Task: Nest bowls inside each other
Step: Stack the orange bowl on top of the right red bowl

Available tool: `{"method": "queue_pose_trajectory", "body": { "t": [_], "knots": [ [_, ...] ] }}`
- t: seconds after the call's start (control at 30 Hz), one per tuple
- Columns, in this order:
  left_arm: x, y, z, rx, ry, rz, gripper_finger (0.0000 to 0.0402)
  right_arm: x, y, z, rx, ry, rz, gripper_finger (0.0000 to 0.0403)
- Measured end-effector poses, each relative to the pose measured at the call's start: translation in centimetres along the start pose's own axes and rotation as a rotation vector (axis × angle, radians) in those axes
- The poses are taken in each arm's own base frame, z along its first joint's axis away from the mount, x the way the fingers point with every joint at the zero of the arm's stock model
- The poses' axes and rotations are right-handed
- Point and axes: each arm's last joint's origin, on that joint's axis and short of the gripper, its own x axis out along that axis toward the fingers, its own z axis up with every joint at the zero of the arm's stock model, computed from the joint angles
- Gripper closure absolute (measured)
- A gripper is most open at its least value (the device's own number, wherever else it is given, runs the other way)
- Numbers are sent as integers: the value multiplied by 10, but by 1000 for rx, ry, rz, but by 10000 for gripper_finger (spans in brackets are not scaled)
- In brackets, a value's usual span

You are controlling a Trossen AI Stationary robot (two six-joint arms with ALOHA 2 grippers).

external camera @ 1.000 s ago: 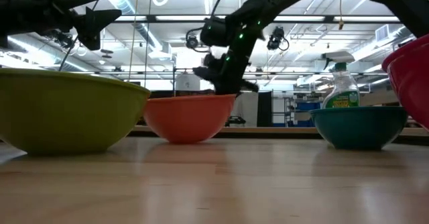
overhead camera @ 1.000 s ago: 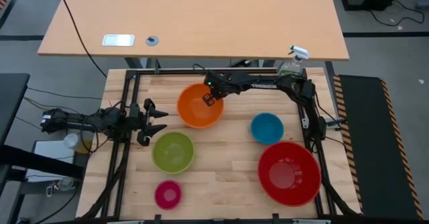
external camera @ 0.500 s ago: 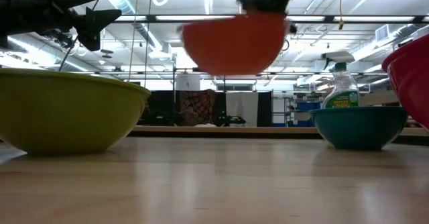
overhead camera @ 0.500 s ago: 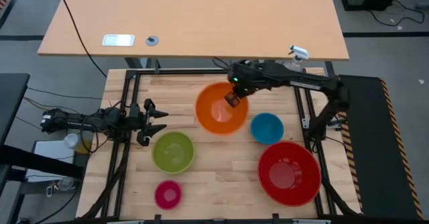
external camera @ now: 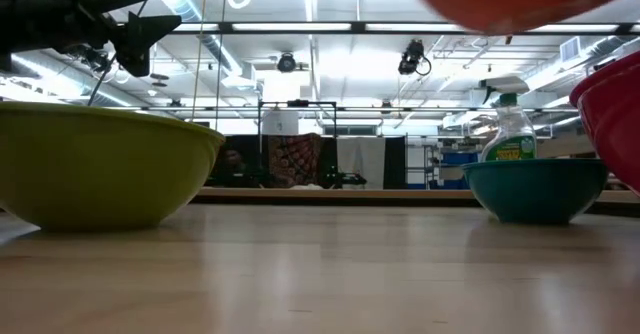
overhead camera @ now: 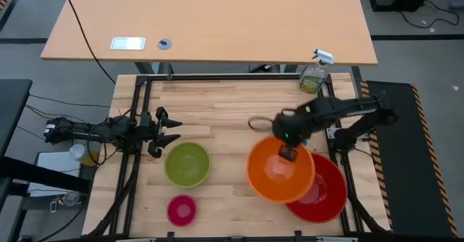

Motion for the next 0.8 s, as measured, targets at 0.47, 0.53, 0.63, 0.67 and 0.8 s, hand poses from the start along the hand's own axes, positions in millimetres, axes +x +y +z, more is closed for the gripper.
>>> {"method": "queue_pose_trajectory", "body": {
  "t": [0.47, 0.53, 0.63, 0.67, 0.8],
  "knots": [
    [0, -1, -1, -25, 13, -28, 164, 34, 1, -60, -1, 217, -64, 378],
    [0, -1, -1, -24, 15, -27, 164, 37, -5, -69, 22, 225, -72, 378],
    [0, -1, -1, -24, 16, -28, 164, 40, -17, -84, 66, 231, -92, 378],
    [0, -1, -1, -24, 17, -28, 164, 43, -21, -89, 77, 237, -100, 378],
    [0, -1, -1, -23, 18, -28, 164, 58, -30, -104, 130, 298, -141, 378]
  ]
}}
